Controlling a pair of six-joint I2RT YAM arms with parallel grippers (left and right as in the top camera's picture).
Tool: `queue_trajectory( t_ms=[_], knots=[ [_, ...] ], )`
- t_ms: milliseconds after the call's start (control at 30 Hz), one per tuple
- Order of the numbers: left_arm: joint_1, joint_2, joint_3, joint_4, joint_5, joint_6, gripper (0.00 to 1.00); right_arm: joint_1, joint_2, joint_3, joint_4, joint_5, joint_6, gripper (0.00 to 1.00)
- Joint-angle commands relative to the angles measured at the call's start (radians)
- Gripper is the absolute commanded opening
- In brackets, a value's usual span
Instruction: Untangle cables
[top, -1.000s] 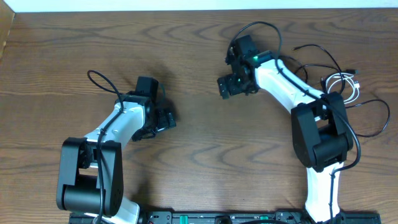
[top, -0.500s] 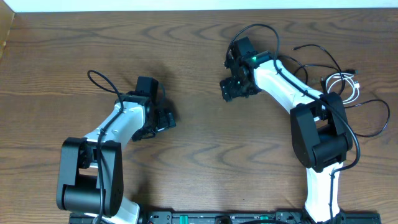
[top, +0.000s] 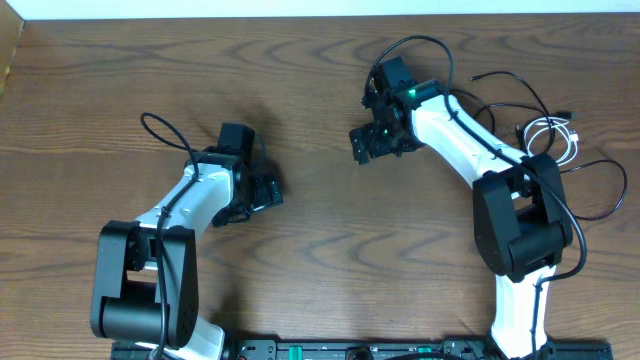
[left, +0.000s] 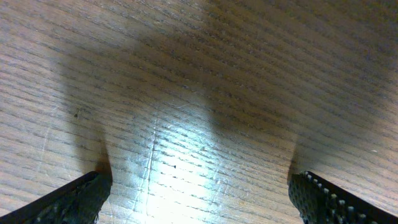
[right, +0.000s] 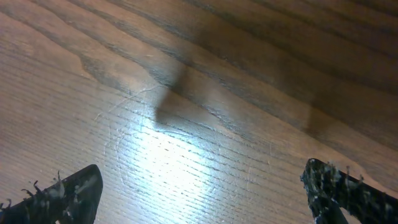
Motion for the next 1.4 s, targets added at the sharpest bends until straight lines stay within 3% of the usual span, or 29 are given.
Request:
queue_trajectory(
  t_ms=[0,367,700,967,1367],
  knots=[
    [0.0,0.017,-0.017,-0.006,-0.006,-0.002,0.98,-0.001,-0.028,0.014,-0.001,-0.008,-0.004,0.99],
    [0.0,0.017,-0.017,-0.006,-0.006,-0.002,0.98,-0.005,-0.048,0.014,-0.002,0.101,-0.005,0.99],
    [0.0,0.017,-0.017,-0.006,-0.006,-0.002,0.98,-0.005,-0.388,0.013,0.025,0.1,-0.129,0.99],
    [0.0,0.017,-0.017,-0.006,-0.006,-0.002,0.98,-0.005,-0.686,0.013,0.019,0.092,-0.135,0.99],
    [0.0,0.017,-0.017,-0.006,-0.006,-0.002,0.98,-0.007,-0.885,0.013,0.0,0.017,-0.132,0.99]
  ],
)
